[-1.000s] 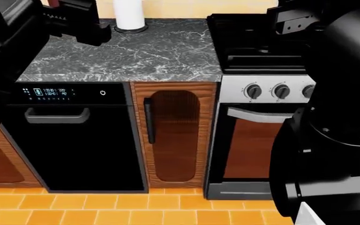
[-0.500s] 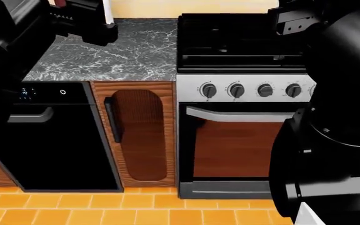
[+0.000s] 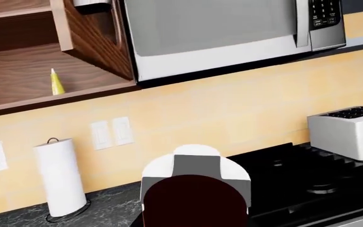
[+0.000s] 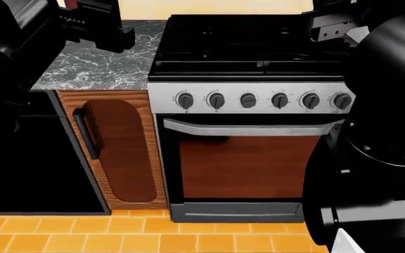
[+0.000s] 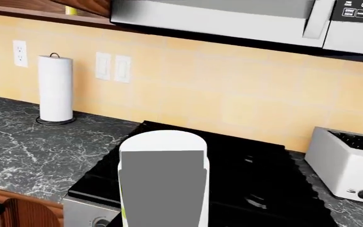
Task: Pick and place the shaker into the drawer. Then close the cabinet.
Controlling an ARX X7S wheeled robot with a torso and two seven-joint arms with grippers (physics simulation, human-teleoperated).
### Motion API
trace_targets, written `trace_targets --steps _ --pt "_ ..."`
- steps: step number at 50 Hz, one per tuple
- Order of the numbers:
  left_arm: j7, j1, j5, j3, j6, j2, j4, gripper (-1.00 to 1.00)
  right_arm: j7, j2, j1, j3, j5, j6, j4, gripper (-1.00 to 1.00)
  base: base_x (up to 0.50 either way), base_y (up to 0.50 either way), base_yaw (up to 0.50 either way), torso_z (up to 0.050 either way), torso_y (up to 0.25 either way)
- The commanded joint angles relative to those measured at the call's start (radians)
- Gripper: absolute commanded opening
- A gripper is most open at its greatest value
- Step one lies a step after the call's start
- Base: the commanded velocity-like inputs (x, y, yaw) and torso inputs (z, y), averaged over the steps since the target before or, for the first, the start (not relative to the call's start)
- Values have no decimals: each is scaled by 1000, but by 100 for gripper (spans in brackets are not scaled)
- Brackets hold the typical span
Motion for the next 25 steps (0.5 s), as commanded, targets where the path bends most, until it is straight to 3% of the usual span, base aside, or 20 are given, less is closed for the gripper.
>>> trace_targets --steps 1,25 --pt "-7 0 -6 8 18 -1 -3 -100 0 0 0 0 -2 0 -3 -100 -19 -500 0 0 0" --pt "-1 -5 1 36 44 -5 -12 -100 0 0 -5 2 -4 0 -4 -100 -20 -500 0 0 1"
